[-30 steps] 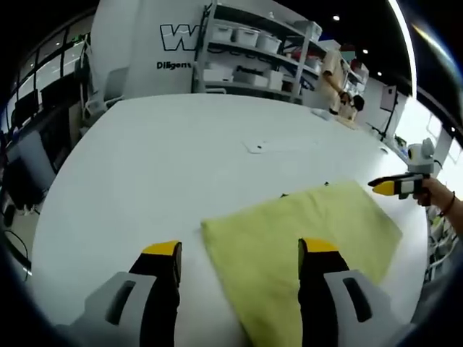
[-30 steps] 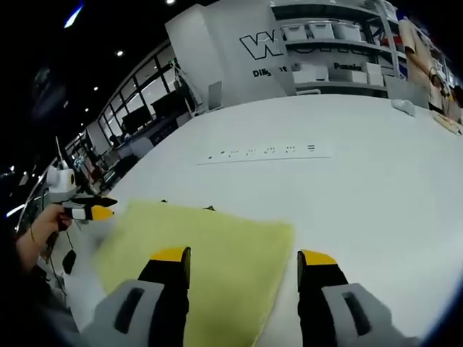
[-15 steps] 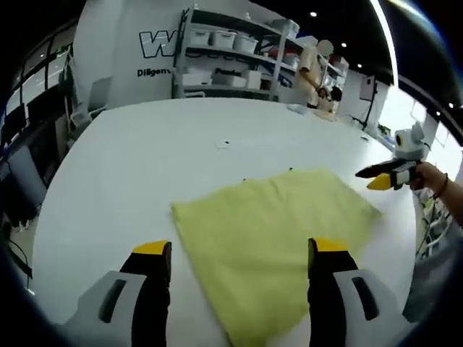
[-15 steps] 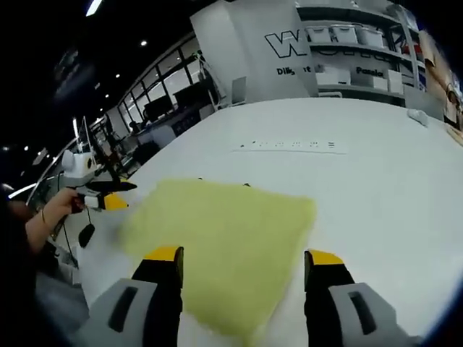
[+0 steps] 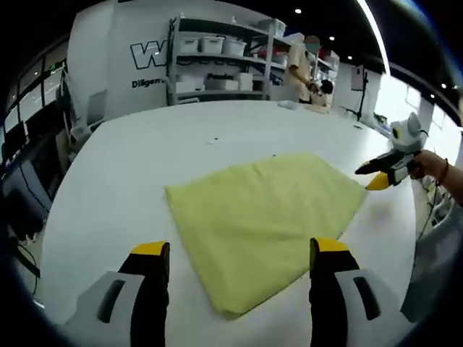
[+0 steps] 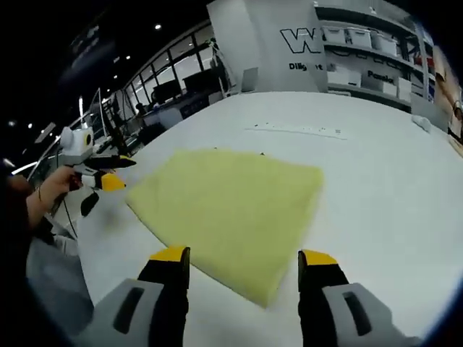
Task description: Fold the garment on the visible template until the final outline fits inside the template.
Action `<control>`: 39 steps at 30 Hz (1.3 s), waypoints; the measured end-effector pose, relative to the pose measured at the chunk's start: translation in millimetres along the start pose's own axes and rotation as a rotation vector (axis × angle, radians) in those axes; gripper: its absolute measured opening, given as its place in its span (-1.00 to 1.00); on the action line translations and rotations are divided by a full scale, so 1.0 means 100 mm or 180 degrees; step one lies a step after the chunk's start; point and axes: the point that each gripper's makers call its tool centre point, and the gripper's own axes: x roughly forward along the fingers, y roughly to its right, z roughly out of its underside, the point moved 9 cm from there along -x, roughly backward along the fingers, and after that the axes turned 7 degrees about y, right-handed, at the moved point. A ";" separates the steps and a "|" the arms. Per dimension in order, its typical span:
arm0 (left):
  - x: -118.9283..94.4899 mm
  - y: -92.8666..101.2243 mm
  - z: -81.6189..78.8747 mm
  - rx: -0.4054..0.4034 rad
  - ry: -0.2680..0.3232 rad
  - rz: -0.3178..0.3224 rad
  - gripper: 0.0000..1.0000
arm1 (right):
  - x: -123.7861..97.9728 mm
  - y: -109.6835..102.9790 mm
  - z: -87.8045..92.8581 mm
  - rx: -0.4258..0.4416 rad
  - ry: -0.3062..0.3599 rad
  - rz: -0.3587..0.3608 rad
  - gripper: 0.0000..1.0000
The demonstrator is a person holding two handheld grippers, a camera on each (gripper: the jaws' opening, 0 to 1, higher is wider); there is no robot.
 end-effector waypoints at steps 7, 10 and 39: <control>-0.06 0.01 0.15 -0.0042 -0.0044 -0.0067 0.61 | -0.06 0.00 0.16 -0.0128 -0.0170 -0.0001 -0.13; -0.10 -0.02 0.22 -0.0027 -0.0104 -0.0095 0.56 | -0.07 0.03 0.21 -0.0097 -0.0196 0.0054 -0.13; -0.20 -0.10 0.54 0.0206 -0.0347 0.0010 -0.86 | -0.09 0.11 0.32 -0.0034 -0.0184 0.0185 -1.00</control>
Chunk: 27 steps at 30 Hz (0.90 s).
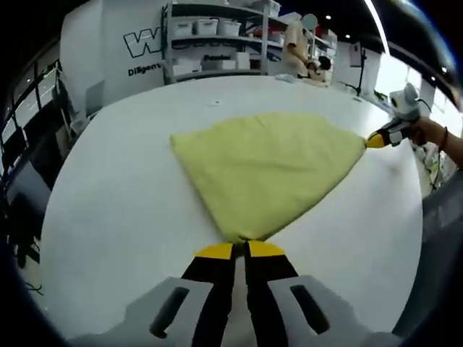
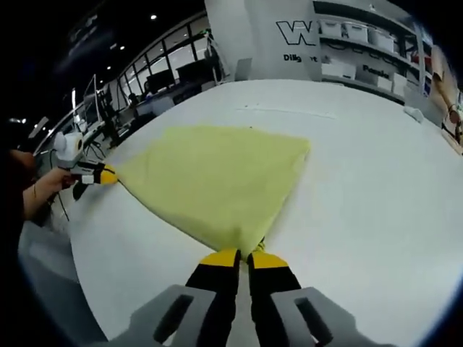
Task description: Fold the garment on the visible template until the final outline fits inside the template.
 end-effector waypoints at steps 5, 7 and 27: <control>-0.02 -0.05 -0.01 0.0178 0.0025 0.0032 -0.88 | -0.02 -0.01 -0.01 0.0043 0.0002 0.0017 -1.00; -0.04 -0.09 -0.02 0.0333 -0.0012 0.0060 -0.88 | -0.02 0.00 -0.01 0.0056 0.0002 0.0025 -1.00; -0.26 0.06 0.12 0.0700 -0.0169 0.0258 -0.87 | -0.15 -0.04 0.11 0.0047 -0.0307 -0.0042 -1.00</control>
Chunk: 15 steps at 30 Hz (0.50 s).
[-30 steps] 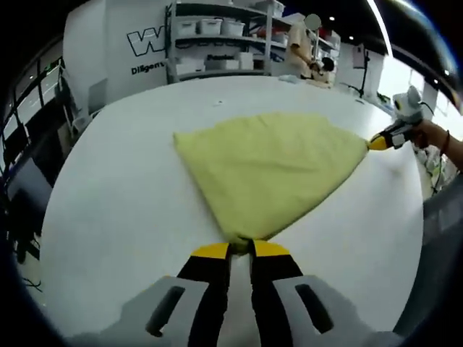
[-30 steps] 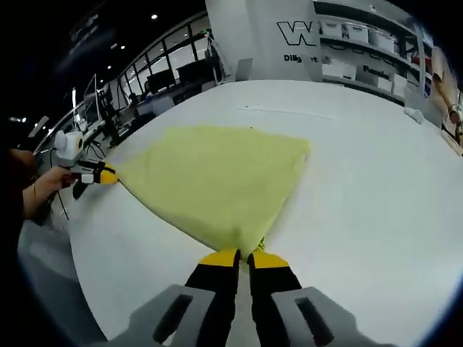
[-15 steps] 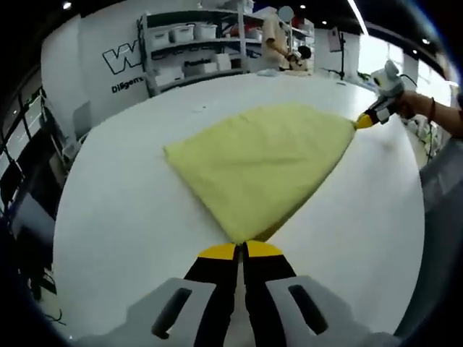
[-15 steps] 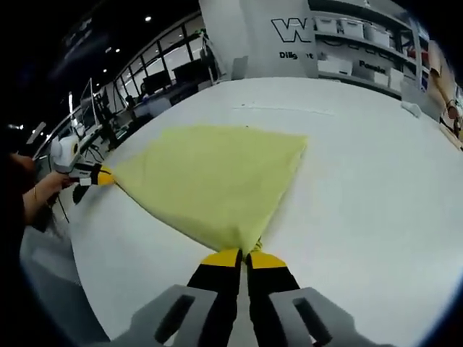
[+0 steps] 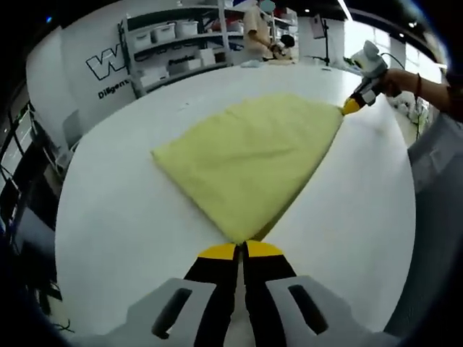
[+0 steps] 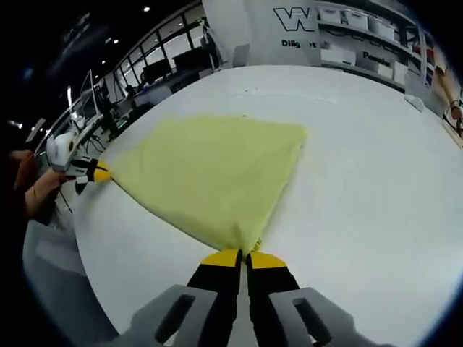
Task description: Fold the garment on the visible template until the final outline fits inside the template.
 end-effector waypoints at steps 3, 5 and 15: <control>-0.05 0.04 0.05 -0.0060 -0.0020 0.0076 -0.87 | -0.04 -0.01 0.04 -0.0025 -0.0032 -0.0023 -1.00; -0.07 0.07 0.09 -0.0118 -0.0069 0.0177 -0.87 | -0.06 -0.02 0.07 -0.0032 -0.0056 -0.0023 -1.00; -0.14 0.13 0.15 -0.0106 -0.0095 0.0162 -0.87 | -0.13 -0.10 0.16 0.0022 -0.0101 -0.0044 -1.00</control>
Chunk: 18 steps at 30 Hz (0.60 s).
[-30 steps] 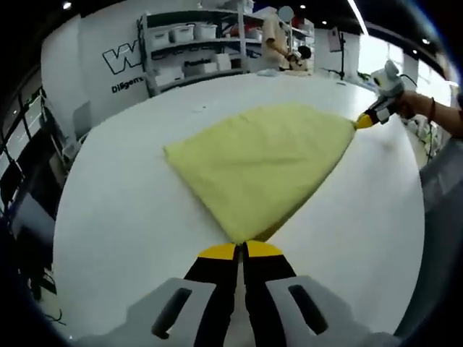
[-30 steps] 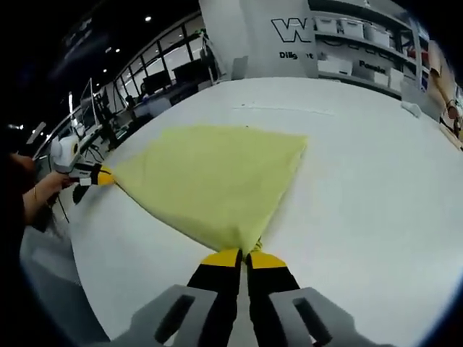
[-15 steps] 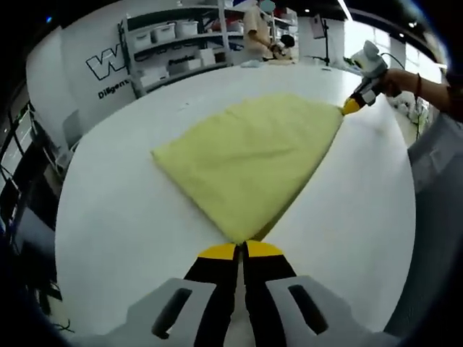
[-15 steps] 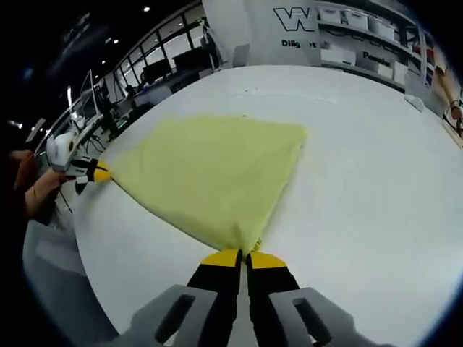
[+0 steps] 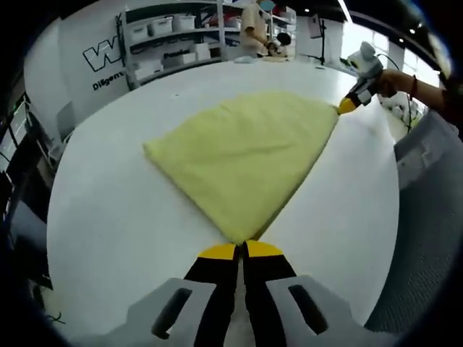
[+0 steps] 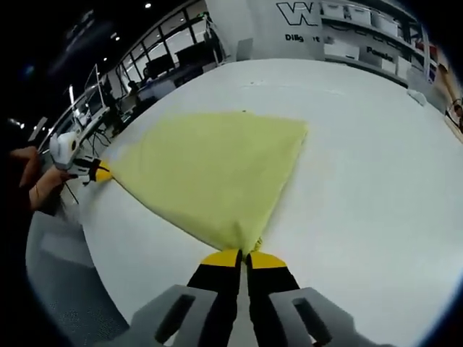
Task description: Fold the garment on the visible template until the final outline fits inside the template.
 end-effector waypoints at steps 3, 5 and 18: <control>-0.01 0.02 0.01 0.0025 -0.0013 0.0007 -0.87 | -0.01 -0.01 0.01 0.0011 -0.0004 0.0002 -1.00; -0.02 0.04 0.02 0.0033 -0.0017 0.0011 -0.87 | -0.02 -0.02 0.02 0.0012 -0.0007 0.0007 -1.00; -0.06 0.05 0.06 -0.0499 0.0002 -0.0058 -0.66 | -0.01 -0.05 0.03 0.0143 0.0062 0.0131 -1.00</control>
